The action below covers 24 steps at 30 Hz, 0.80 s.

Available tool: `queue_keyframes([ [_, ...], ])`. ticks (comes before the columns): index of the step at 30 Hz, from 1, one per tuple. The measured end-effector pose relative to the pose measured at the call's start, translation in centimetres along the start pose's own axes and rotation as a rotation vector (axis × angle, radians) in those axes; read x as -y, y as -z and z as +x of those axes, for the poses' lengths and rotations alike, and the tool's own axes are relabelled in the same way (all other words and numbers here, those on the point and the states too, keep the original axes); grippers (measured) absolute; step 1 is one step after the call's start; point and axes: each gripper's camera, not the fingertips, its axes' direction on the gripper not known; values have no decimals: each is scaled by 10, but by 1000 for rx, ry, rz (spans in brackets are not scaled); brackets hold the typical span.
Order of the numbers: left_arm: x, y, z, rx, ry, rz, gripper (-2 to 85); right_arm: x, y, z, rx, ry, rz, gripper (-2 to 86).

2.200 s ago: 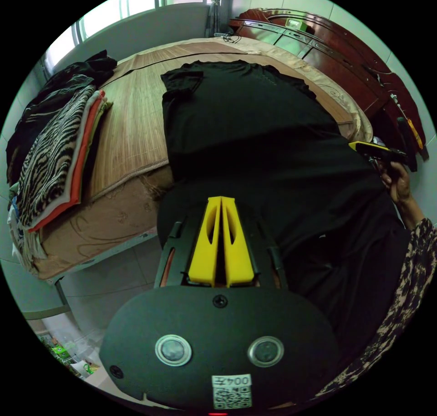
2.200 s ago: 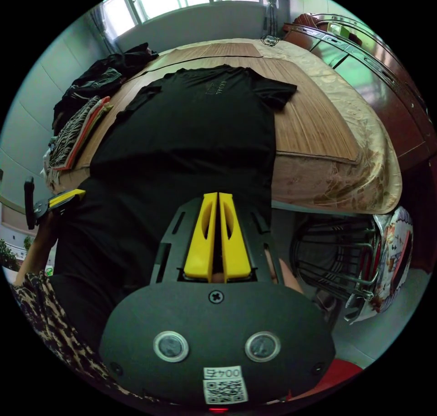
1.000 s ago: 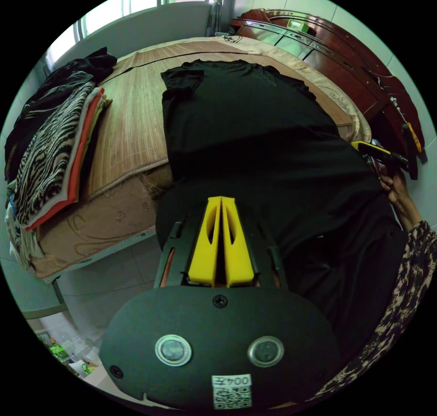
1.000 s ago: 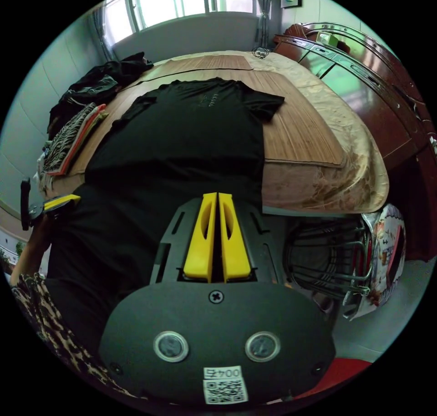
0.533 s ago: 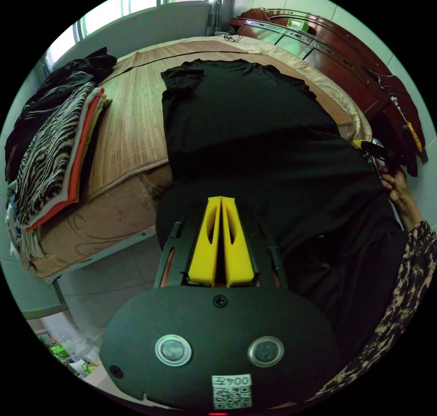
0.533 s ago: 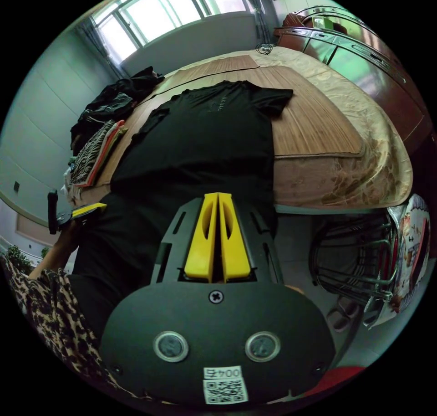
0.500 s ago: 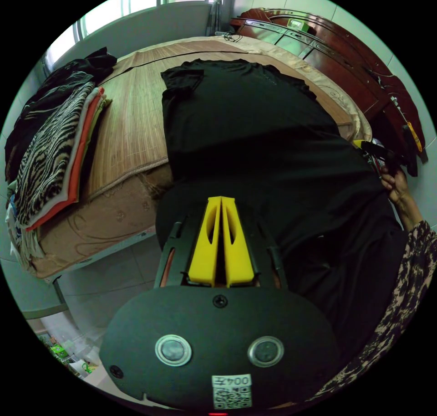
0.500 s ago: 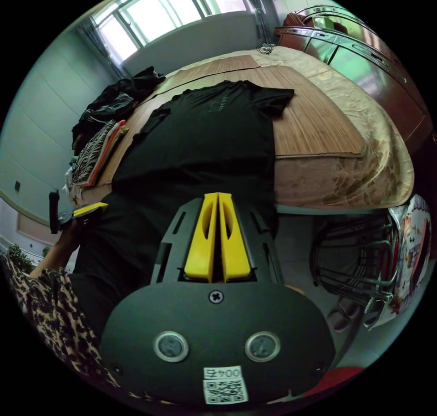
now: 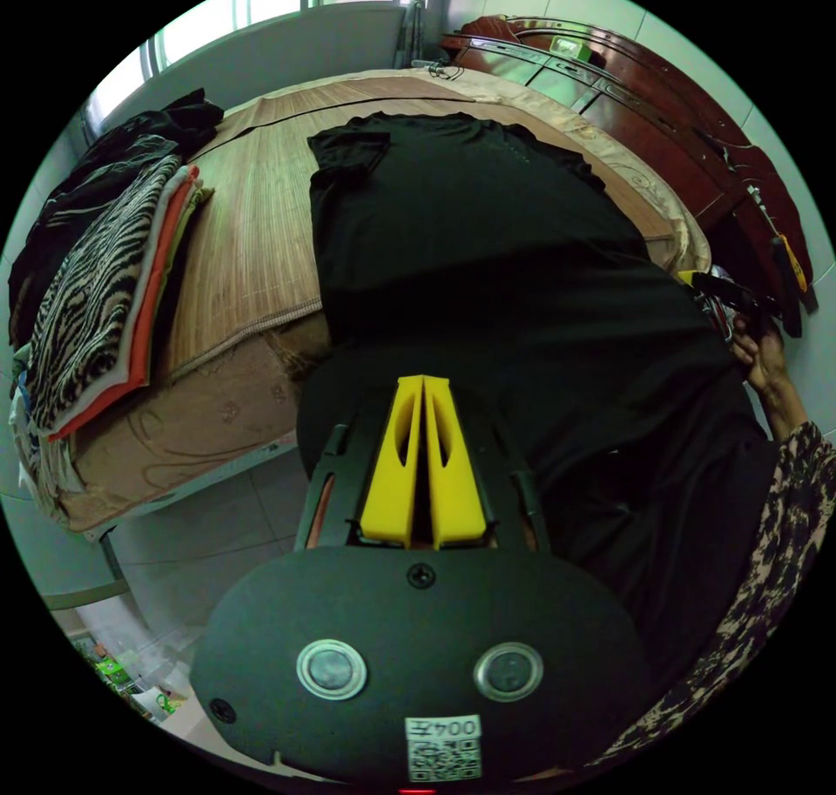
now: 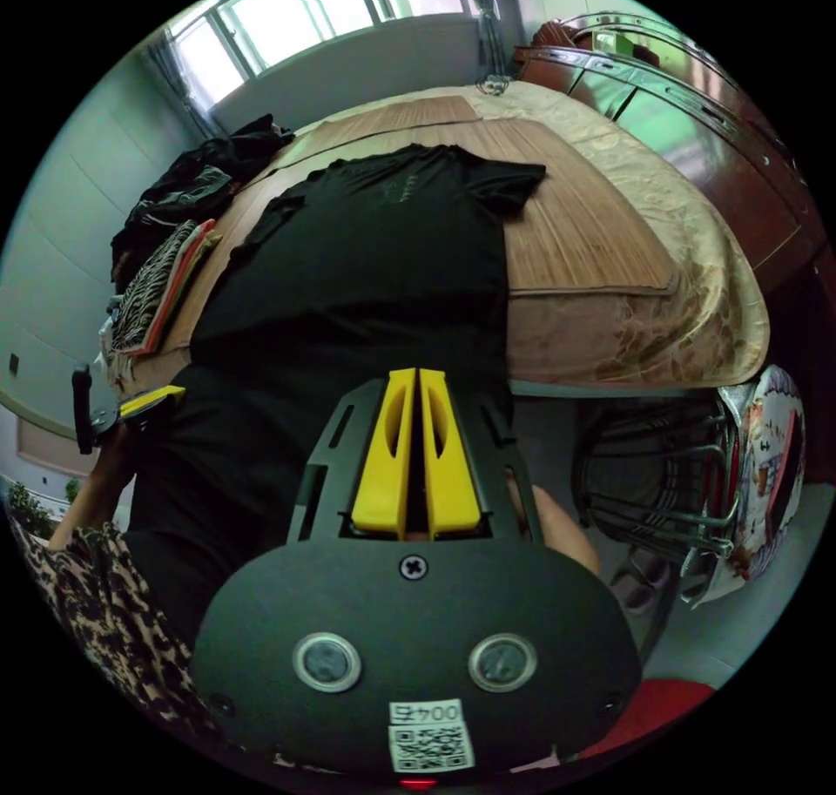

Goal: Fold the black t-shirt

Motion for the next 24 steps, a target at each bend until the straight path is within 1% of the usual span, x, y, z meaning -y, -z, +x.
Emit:
queue_keyframes([
  [2, 0, 0, -1, -2, 1, 0, 2, 6, -10, 10, 53, -22, -90, 9],
  [8, 0, -2, -4, -4, 2, 0, 2, 11, -9, 36, 198, -65, -78, -1],
  [12, -1, -3, -7, -5, 2, 0, 2, 14, -17, 43, 185, -88, -116, -6],
  [24, -2, -5, -16, -32, 9, 5, 1, 21, -26, 37, 122, -62, -113, -6],
])
